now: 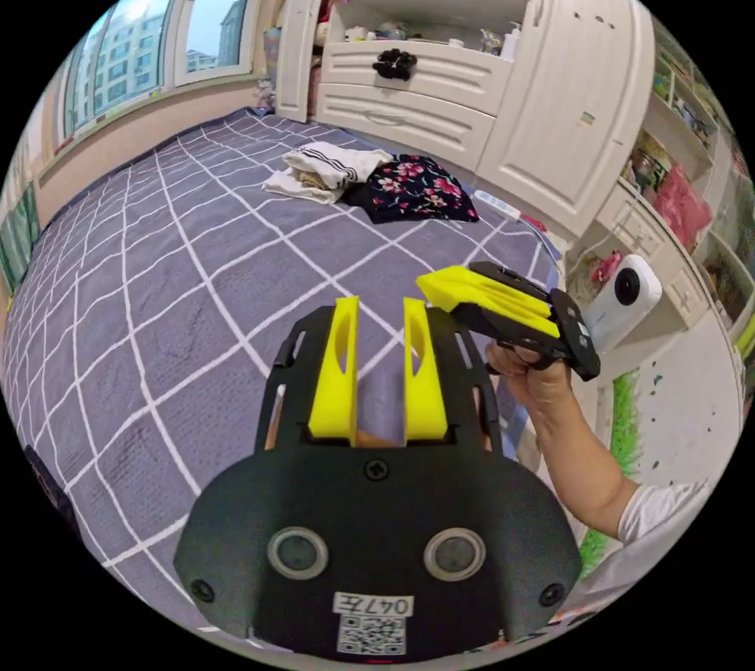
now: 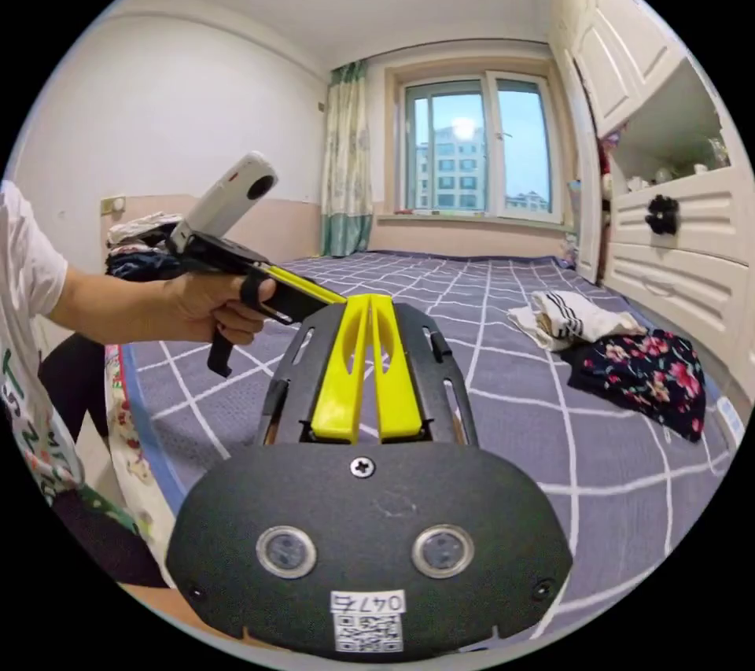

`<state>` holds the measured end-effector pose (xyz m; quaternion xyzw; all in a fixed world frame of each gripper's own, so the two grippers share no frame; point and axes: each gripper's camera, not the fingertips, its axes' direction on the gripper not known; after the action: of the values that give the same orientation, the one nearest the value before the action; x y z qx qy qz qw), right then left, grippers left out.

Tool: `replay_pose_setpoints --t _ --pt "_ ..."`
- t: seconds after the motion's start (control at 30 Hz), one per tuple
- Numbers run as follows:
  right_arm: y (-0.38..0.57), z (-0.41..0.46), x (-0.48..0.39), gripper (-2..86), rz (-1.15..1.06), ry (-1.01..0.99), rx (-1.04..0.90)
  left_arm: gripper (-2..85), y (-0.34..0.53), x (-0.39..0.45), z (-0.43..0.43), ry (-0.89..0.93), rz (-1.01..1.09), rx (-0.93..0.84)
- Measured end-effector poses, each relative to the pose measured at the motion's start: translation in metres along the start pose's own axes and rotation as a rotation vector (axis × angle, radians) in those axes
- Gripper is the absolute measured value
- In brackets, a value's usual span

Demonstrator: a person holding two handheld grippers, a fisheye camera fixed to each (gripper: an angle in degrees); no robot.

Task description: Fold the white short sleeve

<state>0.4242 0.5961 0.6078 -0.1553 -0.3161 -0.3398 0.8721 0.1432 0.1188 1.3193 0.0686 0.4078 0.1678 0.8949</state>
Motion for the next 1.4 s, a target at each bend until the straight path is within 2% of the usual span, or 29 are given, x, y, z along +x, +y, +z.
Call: replay_pose_setpoints --t 0.1,0.17,0.27,0.3,0.37,0.43,0.53,0.63,0.77,0.8,0.87,0.93,1.0,1.07,1.2,1.27,1.33,1.37,1.4 --pt "0.002 0.029 0.062 -1.1 -0.037 -0.131 -0.005 7.4 -0.03 -0.019 0.045 -0.049 -0.066 0.012" --pt "0.009 0.044 0.092 -1.2 0.008 -0.153 0.004 6.0 -0.051 -0.037 0.072 -0.166 -0.1 0.028" --pt "0.023 0.052 0.096 -1.2 -0.021 0.005 0.033 7.3 -0.089 -0.049 0.111 -0.152 -0.022 0.058" --pt "0.025 0.057 0.09 -1.2 -0.031 0.144 0.02 7.9 -0.099 -0.048 0.121 -0.136 0.013 0.057" --pt "0.026 0.07 0.079 -1.3 -0.12 0.215 -0.104 9.3 -0.137 -0.04 0.162 -0.151 0.091 0.057" --pt "0.035 0.076 0.069 -1.2 -0.147 0.38 -0.124 9.8 -0.163 -0.027 0.192 -0.195 0.167 0.069" --pt "0.037 0.07 0.07 -1.2 -0.173 0.472 -0.098 10.7 -0.197 -0.003 0.238 -0.265 0.285 0.057" --pt "0.037 0.065 0.081 -1.2 -0.122 0.452 -0.089 10.4 -0.218 0.015 0.278 -0.414 0.359 0.004" --pt "0.038 0.063 0.079 -1.2 -0.148 0.455 -0.096 0.7 -0.224 0.028 0.31 -0.627 0.407 -0.072" --pt "0.038 0.062 0.079 -1.2 -0.153 0.457 -0.091 0.3 -0.222 0.027 0.307 -0.609 0.402 -0.065" --pt "0.039 0.059 0.079 -1.1 -0.148 0.468 -0.083 -0.5 -0.214 -0.001 0.275 -0.307 0.235 -0.013" --pt "0.039 0.053 0.082 -0.5 -0.132 0.504 -0.063 -0.7 -0.196 -0.027 0.235 -0.133 0.115 0.051" --pt "0.04 0.046 0.084 0.6 -0.108 0.565 -0.036 -0.8 -0.165 -0.044 0.187 -0.124 0.125 0.103" --pt "0.042 0.04 0.089 2.8 -0.067 0.602 -0.022 -0.8 -0.119 -0.051 0.132 -0.216 0.252 0.088" --pt "0.042 0.033 0.089 13.9 -0.058 0.558 0.008 -0.8 -0.033 -0.049 0.054 -0.085 0.298 -0.025" --pt "0.036 0.035 0.085 17.2 -0.094 0.422 -0.008 -0.8 0.027 -0.061 -0.012 -0.005 0.133 0.007" --pt "0.024 0.056 0.084 16.0 -0.094 0.051 -0.191 -0.8 0.064 -0.076 -0.051 0.072 0.018 0.04" --pt "0.023 0.063 0.084 11.4 -0.089 -0.058 -0.246 -0.8 0.088 -0.079 -0.074 0.086 -0.009 0.073" --pt "0.025 0.079 0.078 2.1 -0.114 -0.271 -0.353 -0.8 0.1 -0.08 -0.085 0.079 -0.024 0.093"
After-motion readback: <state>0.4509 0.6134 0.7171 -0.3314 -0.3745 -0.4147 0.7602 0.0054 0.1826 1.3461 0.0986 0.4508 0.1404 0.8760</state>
